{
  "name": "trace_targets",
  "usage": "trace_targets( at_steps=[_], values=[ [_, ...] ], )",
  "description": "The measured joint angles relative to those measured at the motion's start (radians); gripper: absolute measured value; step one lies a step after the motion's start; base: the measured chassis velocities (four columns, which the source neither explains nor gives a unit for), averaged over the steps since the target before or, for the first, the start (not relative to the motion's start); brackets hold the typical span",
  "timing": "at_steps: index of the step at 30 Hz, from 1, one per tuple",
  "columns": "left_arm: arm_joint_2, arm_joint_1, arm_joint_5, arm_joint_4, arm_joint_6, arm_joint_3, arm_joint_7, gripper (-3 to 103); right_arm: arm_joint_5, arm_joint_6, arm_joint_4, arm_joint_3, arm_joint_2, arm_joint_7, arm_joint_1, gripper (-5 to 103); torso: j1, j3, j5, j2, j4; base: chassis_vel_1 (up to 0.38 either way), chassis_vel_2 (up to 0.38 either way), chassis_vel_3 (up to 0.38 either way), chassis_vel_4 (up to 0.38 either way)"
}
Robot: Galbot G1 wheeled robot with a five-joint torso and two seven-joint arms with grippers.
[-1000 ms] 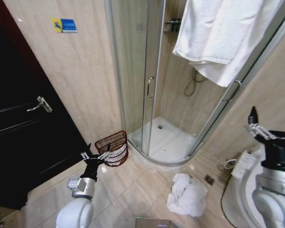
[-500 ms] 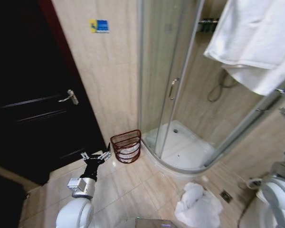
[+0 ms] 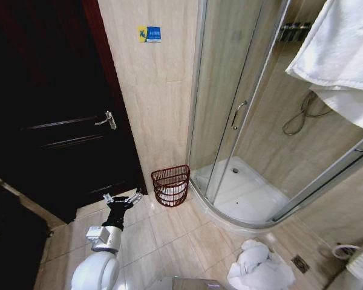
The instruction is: Discard the used towel into the hamper.
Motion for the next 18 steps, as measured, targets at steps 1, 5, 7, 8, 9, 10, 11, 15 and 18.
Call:
trace_targets(
  at_steps=[1, 5, 7, 8, 9, 10, 11, 15, 18],
  values=[
    [0.000, 0.000, 0.000, 0.000, 0.000, 0.000, 0.000, 100, 0.018, -0.038, -0.011, 0.005, -0.023, 0.000, 0.022, 100, 0.000, 0.000, 0.0003, 0.000, -0.0001, 0.000, 0.000, 0.000, 0.000],
    [0.000, 0.000, 0.000, 0.000, 0.000, 0.000, 0.000, 100, 0.073, -0.158, -0.061, 0.005, -0.095, 0.016, 0.114, 100, 0.000, 0.000, 0.0003, 0.000, 0.0001, 0.000, 0.000, 0.000, 0.000],
    [0.000, 0.000, 0.000, 0.000, 0.000, 0.000, 0.000, 100, 0.092, -0.216, -0.110, -0.016, -0.135, 0.018, 0.201, 100, 0.000, 0.000, 0.0001, 0.000, 0.0000, 0.000, 0.000, 0.000, 0.000],
    [0.000, 0.000, 0.000, 0.000, 0.000, 0.000, 0.000, 100, 0.092, -0.238, -0.154, -0.043, -0.161, 0.022, 0.273, 100, 0.000, 0.000, 0.0002, 0.000, 0.0002, 0.000, 0.000, 0.000, 0.000],
    [0.000, 0.000, 0.000, 0.000, 0.000, 0.000, 0.000, 100, 0.092, -0.238, -0.154, -0.043, -0.161, 0.022, 0.273, 100, 0.000, 0.000, 0.0002, 0.000, 0.0002, 0.000, 0.000, 0.000, 0.000],
    [0.000, 0.000, 0.000, 0.000, 0.000, 0.000, 0.000, 100, 0.091, -0.254, -0.189, -0.068, -0.181, 0.021, 0.335, 100, 0.000, 0.000, 0.0002, 0.000, 0.0004, 0.000, 0.000, 0.000, 0.000],
    [0.000, 0.000, 0.000, 0.000, 0.000, 0.000, 0.000, 100, 0.085, -0.259, -0.221, -0.087, -0.195, 0.017, 0.375, 100, 0.000, 0.000, 0.0000, 0.000, 0.0003, 0.000, 0.000, 0.000, 0.000],
    [0.000, 0.000, 0.000, 0.000, 0.000, 0.000, 0.000, 100, 0.059, -0.251, -0.300, -0.146, -0.227, -0.008, 0.467, 100, 0.000, 0.000, 0.0002, 0.000, 0.0000, 0.000, 0.000, 0.000, 0.000],
    [0.000, 0.000, 0.000, 0.000, 0.000, 0.000, 0.000, 100, 0.039, -0.232, -0.357, -0.198, -0.251, -0.040, 0.540, 100, 0.000, 0.000, 0.0001, 0.000, -0.0002, 0.000, 0.000, 0.000, 0.000]
  ],
)
